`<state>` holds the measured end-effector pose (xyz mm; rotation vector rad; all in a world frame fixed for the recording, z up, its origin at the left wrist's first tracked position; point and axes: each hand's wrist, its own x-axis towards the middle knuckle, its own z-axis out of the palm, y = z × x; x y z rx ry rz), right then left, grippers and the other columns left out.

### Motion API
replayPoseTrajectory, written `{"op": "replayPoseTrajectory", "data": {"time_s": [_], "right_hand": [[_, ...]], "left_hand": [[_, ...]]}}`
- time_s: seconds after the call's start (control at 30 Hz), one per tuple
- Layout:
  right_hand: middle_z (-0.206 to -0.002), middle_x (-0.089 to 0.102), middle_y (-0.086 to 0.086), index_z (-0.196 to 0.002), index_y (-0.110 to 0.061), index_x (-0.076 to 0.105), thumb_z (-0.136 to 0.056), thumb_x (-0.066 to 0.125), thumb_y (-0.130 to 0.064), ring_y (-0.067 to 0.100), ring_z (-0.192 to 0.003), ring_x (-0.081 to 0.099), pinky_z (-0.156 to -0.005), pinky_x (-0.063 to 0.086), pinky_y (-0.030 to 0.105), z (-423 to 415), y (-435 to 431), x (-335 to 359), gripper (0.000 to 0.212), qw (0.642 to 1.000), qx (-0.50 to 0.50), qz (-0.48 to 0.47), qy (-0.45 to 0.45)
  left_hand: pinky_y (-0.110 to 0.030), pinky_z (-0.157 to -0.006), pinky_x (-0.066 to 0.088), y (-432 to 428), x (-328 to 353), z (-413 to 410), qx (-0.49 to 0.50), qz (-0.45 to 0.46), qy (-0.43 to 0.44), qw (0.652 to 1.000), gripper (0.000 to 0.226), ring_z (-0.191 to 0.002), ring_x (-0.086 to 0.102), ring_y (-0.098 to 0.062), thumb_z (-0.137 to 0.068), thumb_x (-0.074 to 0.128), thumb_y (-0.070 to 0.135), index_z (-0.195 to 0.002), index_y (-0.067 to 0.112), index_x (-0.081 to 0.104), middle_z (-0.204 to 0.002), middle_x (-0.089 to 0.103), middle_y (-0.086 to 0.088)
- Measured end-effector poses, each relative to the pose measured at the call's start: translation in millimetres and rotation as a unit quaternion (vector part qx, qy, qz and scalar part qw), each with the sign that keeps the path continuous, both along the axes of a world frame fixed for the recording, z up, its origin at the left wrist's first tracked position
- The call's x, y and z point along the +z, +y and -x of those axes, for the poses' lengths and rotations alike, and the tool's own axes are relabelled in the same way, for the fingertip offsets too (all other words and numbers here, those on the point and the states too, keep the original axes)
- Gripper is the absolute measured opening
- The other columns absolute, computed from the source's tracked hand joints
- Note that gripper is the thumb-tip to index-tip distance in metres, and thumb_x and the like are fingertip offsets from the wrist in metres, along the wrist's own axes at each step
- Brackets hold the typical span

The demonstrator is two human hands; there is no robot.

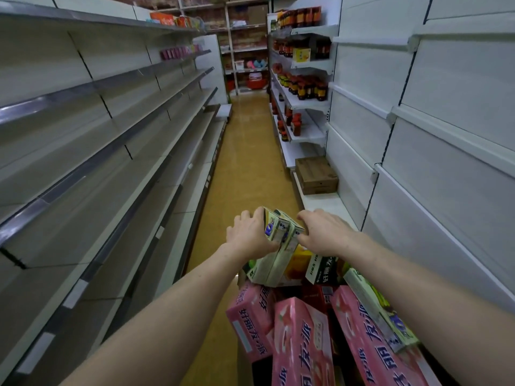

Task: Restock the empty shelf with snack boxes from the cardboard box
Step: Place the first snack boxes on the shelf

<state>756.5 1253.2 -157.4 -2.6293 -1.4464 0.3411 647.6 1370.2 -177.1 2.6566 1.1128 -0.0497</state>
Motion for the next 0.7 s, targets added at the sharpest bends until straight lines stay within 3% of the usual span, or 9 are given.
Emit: {"op": "replayPoseTrajectory", "data": {"time_s": [0.23, 0.37, 0.5, 0.6, 0.7], "right_hand": [[-0.132, 0.045, 0.014, -0.144, -0.018, 0.027, -0.091, 0.059, -0.036, 0.033, -0.116, 0.051, -0.09, 0.044, 0.04, -9, 33, -28, 0.064, 0.996, -0.07, 0.0, 0.057], [-0.127, 0.052, 0.012, -0.14, -0.017, 0.03, -0.086, 0.065, -0.038, 0.031, -0.112, 0.053, -0.086, 0.045, 0.037, -11, 50, -41, 0.068, 0.99, -0.096, -0.015, 0.107], [-0.123, 0.055, 0.009, -0.136, -0.017, 0.034, -0.085, 0.064, -0.028, 0.029, -0.109, 0.053, -0.085, 0.046, 0.035, -14, 59, -53, 0.06, 0.983, -0.109, -0.021, 0.144], [-0.125, 0.054, 0.01, -0.137, -0.016, 0.034, -0.086, 0.063, -0.024, 0.029, -0.112, 0.052, -0.089, 0.046, 0.035, -12, 63, -62, 0.059, 0.979, -0.123, -0.04, 0.157], [-0.122, 0.056, 0.011, -0.136, -0.019, 0.038, -0.086, 0.061, -0.02, 0.029, -0.108, 0.054, -0.088, 0.048, 0.037, -12, 64, -69, 0.055, 0.973, -0.146, -0.084, 0.156]], "left_hand": [[-0.053, -0.113, 0.025, 37, -36, -20, 0.023, 0.094, -0.05, 0.994, 0.119, -0.141, 0.024, -0.03, -0.069, 0.077, 0.055, -0.154, 0.027, -0.002, -0.154, 0.025, -0.01], [-0.057, -0.116, 0.021, 57, -45, -24, 0.022, 0.182, -0.071, 0.98, 0.135, -0.146, 0.017, -0.031, -0.06, 0.083, 0.057, -0.154, 0.027, -0.01, -0.16, 0.016, -0.01], [-0.053, -0.112, 0.033, 74, -62, -26, 0.025, 0.266, -0.084, 0.96, 0.16, -0.14, 0.033, -0.027, -0.03, 0.083, 0.067, -0.15, 0.031, -0.017, -0.154, 0.031, -0.007], [-0.049, -0.109, 0.038, 80, -76, -27, 0.015, 0.301, -0.099, 0.948, 0.157, -0.132, 0.045, -0.023, -0.034, 0.087, 0.06, -0.15, 0.033, -0.017, -0.144, 0.045, -0.005], [-0.043, -0.103, 0.046, 75, -80, -25, 0.001, 0.317, -0.135, 0.939, 0.14, -0.118, 0.055, -0.019, -0.041, 0.087, 0.05, -0.15, 0.035, 0.001, -0.129, 0.053, -0.002]]}}
